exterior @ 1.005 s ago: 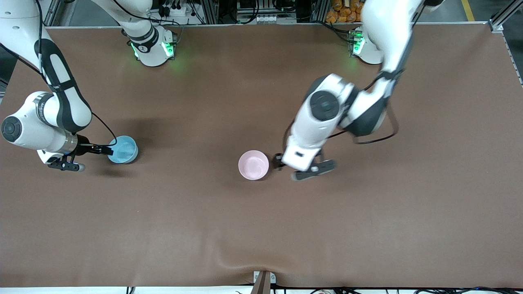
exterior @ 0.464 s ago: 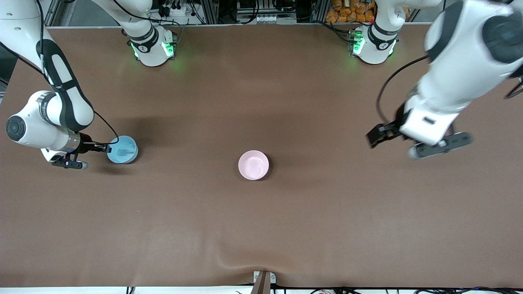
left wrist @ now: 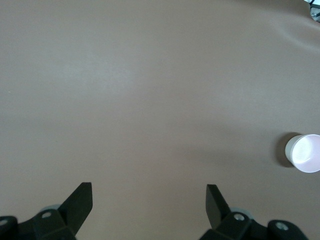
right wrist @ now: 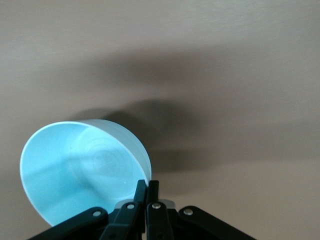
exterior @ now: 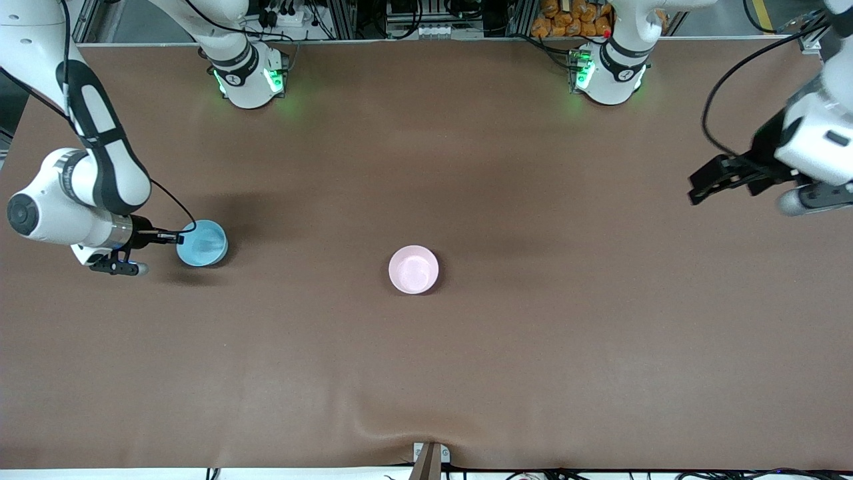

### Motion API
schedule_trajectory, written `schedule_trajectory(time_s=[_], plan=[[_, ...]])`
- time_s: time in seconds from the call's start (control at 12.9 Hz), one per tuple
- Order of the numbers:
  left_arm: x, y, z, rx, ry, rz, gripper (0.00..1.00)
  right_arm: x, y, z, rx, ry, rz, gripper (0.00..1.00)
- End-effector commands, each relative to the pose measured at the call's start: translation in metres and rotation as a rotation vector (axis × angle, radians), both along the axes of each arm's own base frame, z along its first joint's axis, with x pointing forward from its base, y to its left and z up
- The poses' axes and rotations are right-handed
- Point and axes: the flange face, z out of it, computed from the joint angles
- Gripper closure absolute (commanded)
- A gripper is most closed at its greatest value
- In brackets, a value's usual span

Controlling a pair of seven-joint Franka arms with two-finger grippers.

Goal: Stack pink and blue bowls on white bowl
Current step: 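Release the pink bowl with the left gripper while the right gripper grasps the blue bowl, then carry the light blue bowl with the right gripper over the pink bowl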

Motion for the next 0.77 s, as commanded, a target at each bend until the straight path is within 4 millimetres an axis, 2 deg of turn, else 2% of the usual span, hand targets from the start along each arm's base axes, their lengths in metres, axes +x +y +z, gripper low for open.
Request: schedule_trajectory(time_s=[0.0,0.23,0.31,0.46,0.54,0.7], plan=[[-0.019,0.009,0.01,0.023,0.021,-0.028,0.0,0.018,0.044,0.062,0.097,0.021,-0.037,1.0],[-0.03,0.012,0.006,0.036,0.098,-0.028,0.0,0.029,0.141,0.097,0.039,0.028,-0.119,1.0],[-0.032,0.012,0.006,0.038,0.107,-0.029,0.0,0.027,0.186,0.104,0.007,0.043,-0.162,1.0],[-0.042,0.012,0.003,0.092,0.113,-0.048,0.0,0.017,0.285,0.111,-0.01,0.051,-0.267,1.0],[-0.045,0.01,0.003,0.103,0.112,-0.053,0.0,0.013,0.324,0.114,0.002,0.037,-0.323,1.0],[-0.045,0.01,0.002,0.1,0.108,-0.053,0.0,0.011,0.379,0.111,0.001,0.004,-0.406,1.0]])
